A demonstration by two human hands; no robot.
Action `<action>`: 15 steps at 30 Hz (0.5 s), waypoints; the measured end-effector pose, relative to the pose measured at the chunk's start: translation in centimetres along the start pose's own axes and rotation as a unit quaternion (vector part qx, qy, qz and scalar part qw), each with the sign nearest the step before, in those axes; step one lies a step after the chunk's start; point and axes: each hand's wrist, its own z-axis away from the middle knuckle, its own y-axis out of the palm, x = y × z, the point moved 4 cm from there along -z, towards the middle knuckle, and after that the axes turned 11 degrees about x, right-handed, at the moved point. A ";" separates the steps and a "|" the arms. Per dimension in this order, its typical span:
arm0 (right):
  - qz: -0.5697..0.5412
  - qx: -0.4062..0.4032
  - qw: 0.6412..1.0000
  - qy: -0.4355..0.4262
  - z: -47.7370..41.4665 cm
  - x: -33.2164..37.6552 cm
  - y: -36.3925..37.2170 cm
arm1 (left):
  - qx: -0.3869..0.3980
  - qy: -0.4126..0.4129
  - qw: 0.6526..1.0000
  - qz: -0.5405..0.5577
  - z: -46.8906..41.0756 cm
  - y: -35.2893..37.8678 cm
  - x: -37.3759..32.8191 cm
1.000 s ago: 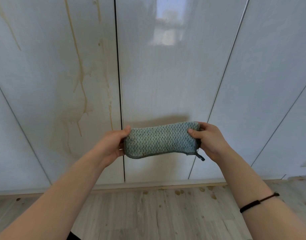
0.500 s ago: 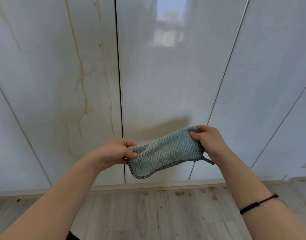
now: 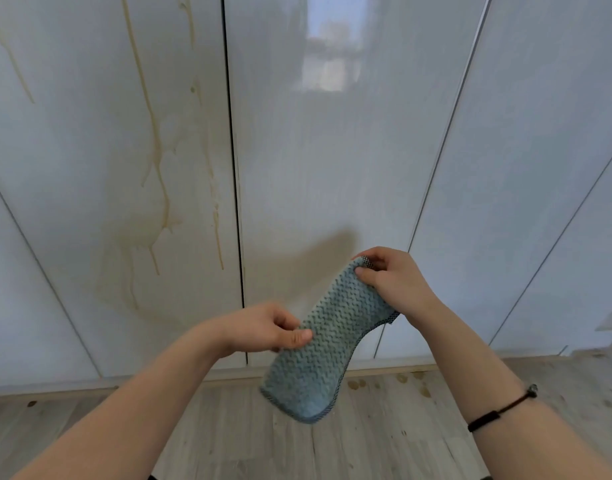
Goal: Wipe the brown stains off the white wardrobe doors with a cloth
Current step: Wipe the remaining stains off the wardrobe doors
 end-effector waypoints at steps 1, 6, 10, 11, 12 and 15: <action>0.022 -0.018 1.000 0.008 -0.1 -0.2 -0.3 | -0.014 0.024 0.999 0.018 0.0 -0.3 -0.1; 0.040 -0.014 0.998 0.046 -0.4 -1.7 0.0 | 0.009 0.123 0.963 0.238 -0.3 -0.1 -1.4; 0.041 0.012 0.998 0.042 -1.0 -2.2 1.7 | 0.069 0.162 0.922 0.346 -0.2 0.6 -2.4; 0.042 0.016 0.998 0.041 -1.0 -2.3 2.0 | 0.075 0.171 0.911 0.369 -0.1 0.6 -2.6; 0.043 0.018 0.998 0.042 -1.0 -2.3 2.2 | 0.075 0.179 0.897 0.397 -0.1 0.6 -2.7; 0.034 -0.011 0.997 0.074 -0.7 -2.5 2.4 | 0.027 0.195 0.861 0.469 0.1 -0.2 -2.6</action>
